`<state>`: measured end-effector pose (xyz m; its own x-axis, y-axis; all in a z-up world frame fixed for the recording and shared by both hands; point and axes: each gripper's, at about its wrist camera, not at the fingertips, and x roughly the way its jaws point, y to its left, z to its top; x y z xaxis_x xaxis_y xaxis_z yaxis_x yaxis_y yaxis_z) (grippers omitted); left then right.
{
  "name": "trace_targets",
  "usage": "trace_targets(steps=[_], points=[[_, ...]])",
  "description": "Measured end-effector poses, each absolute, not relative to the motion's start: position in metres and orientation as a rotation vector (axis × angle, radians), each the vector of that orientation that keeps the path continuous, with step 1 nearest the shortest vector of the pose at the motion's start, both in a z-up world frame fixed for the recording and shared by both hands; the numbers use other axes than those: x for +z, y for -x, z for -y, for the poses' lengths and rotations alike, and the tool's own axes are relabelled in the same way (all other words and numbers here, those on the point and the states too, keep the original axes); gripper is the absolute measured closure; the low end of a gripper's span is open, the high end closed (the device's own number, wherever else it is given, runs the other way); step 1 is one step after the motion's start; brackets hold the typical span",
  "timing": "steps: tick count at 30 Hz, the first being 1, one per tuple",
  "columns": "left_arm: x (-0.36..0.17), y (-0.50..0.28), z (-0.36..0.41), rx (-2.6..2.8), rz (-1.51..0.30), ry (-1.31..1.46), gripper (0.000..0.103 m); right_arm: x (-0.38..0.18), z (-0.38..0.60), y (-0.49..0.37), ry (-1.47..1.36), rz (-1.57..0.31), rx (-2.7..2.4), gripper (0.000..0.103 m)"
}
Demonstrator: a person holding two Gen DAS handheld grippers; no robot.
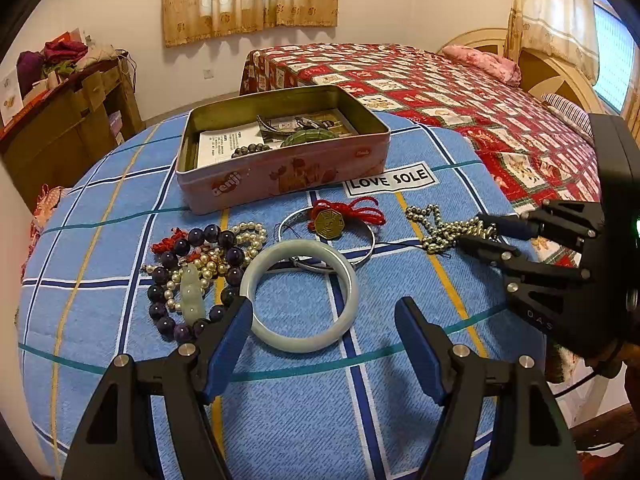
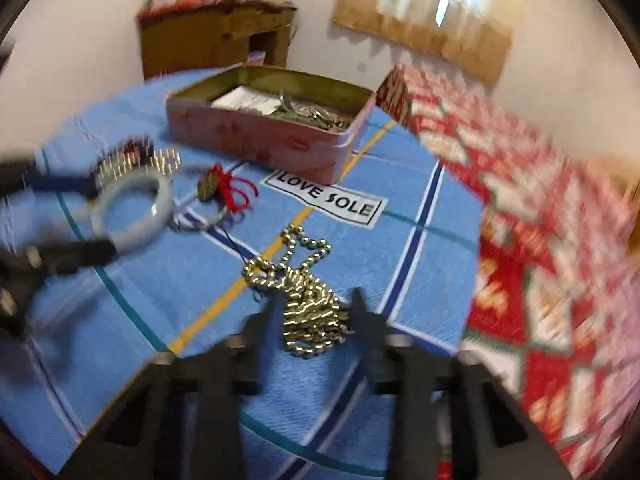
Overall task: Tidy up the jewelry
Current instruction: 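Lift the gold chain with the right gripper while the left gripper approaches the white jade bangle, then grasp the white jade bangle with the left gripper while the right carries the gold chain over the tin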
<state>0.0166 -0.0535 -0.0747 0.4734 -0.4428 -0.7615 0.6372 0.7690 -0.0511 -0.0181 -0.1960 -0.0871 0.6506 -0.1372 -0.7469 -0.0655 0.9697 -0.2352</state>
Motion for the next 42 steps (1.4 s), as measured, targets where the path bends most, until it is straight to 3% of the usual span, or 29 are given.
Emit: trace_targets(steps=[10,12,15,22,26,42], points=[[-0.080,-0.023,0.060,-0.693,-0.851,-0.237,0.031,-0.040,0.246,0.042,-0.197,-0.747,0.053,0.091],[-0.082,-0.024,0.062,-0.698,-0.866,-0.242,0.059,-0.028,0.245,0.043,-0.229,-0.716,0.071,0.091],[-0.088,-0.025,0.063,-0.704,-0.900,-0.239,0.071,-0.019,0.240,0.039,-0.262,-0.688,0.094,0.091],[-0.092,-0.022,0.068,-0.705,-0.897,-0.272,0.072,-0.023,0.235,0.035,-0.305,-0.690,0.122,0.091],[-0.089,-0.022,0.065,-0.750,-0.897,-0.233,0.094,-0.022,0.239,0.036,-0.327,-0.688,0.129,0.091],[-0.022,-0.040,0.016,-0.777,-0.765,0.006,0.095,0.036,0.240,0.008,-0.330,-0.548,0.221,0.091]])
